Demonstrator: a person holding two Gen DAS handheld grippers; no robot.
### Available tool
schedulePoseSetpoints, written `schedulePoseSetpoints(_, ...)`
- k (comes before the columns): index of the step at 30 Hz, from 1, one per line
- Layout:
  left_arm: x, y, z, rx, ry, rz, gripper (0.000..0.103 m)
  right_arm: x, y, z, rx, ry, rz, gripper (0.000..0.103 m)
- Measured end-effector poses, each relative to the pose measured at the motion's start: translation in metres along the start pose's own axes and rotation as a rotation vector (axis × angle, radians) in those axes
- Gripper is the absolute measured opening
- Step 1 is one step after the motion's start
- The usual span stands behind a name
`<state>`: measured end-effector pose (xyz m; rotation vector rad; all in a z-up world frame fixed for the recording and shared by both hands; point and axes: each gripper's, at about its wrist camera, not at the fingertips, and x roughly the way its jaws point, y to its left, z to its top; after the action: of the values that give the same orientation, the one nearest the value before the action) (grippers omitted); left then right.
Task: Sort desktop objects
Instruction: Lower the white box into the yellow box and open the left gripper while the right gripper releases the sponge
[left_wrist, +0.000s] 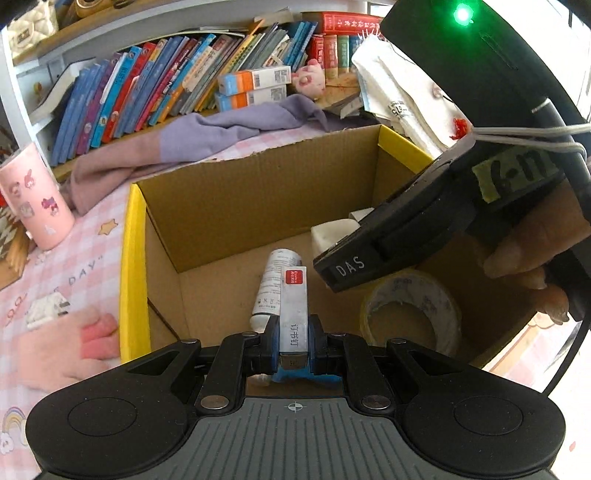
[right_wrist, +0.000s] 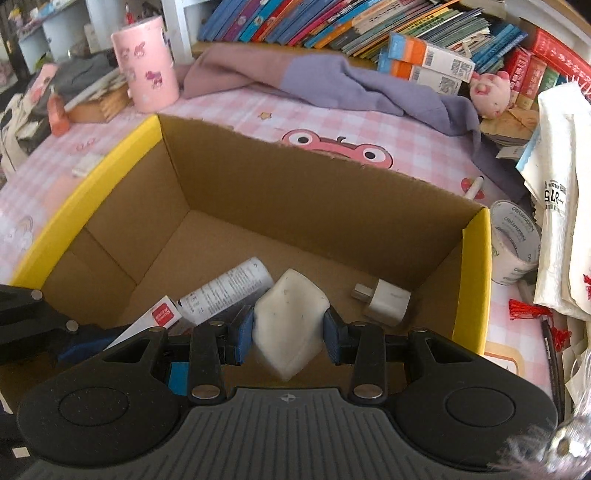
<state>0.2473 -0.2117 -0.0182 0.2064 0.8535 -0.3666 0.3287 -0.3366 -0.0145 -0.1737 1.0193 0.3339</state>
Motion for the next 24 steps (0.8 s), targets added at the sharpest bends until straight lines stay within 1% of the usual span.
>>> schedulePoseSetpoints(7, 0.0, 0.001, -0.002, -0.02, -0.008, 0.0, 0.014, -0.001, 0.0, -0.002, 0.005, 0.005, -0.002, 0.037)
schedulePoseSetpoints(9, -0.002, 0.001, -0.003, -0.025, -0.024, 0.01, 0.015, -0.002, 0.0, -0.002, 0.005, -0.001, -0.004, 0.039)
schedulePoseSetpoints(10, -0.004, 0.0, -0.003, -0.023, -0.038, 0.011, 0.018, -0.003, 0.0, -0.001, 0.007, -0.004, -0.004, 0.041)
schedulePoseSetpoints(11, -0.007, -0.001, -0.004, -0.021, -0.052, 0.008, 0.023, -0.004, -0.001, -0.002, 0.01, -0.011, -0.004, 0.041)
schedulePoseSetpoints(12, -0.008, -0.001, -0.004, -0.02, -0.06, 0.009, 0.027, -0.005, -0.001, -0.002, 0.013, -0.021, -0.003, 0.044)
schedulePoseSetpoints(13, -0.01, -0.002, -0.004, -0.017, -0.07, 0.012, 0.034, -0.008, -0.002, -0.002, 0.019, -0.036, -0.002, 0.047)
schedulePoseSetpoints(14, -0.013, -0.003, -0.004, -0.01, -0.082, 0.015, 0.038, -0.01, -0.003, -0.003, 0.027, -0.051, -0.002, 0.048)
schedulePoseSetpoints(15, -0.016, -0.004, -0.004, -0.003, -0.093, 0.019, 0.039, -0.012, -0.004, -0.003, 0.033, -0.067, -0.005, 0.051)
schedulePoseSetpoints(16, -0.019, -0.005, -0.004, 0.003, -0.102, 0.025, 0.044, -0.015, -0.005, -0.004, 0.04, -0.087, -0.009, 0.052)
schedulePoseSetpoints(17, -0.022, -0.006, -0.003, 0.009, -0.114, 0.031, 0.051, -0.018, -0.006, -0.004, 0.048, -0.102, -0.011, 0.052)
schedulePoseSetpoints(20, -0.034, -0.007, -0.004, 0.02, -0.156, 0.058, 0.06, -0.032, -0.008, -0.006, 0.08, -0.157, -0.012, 0.052)
schedulePoseSetpoints(24, -0.051, -0.005, -0.005, 0.011, -0.2, 0.084, 0.065, -0.055, -0.009, -0.012, 0.116, -0.233, -0.02, 0.053)
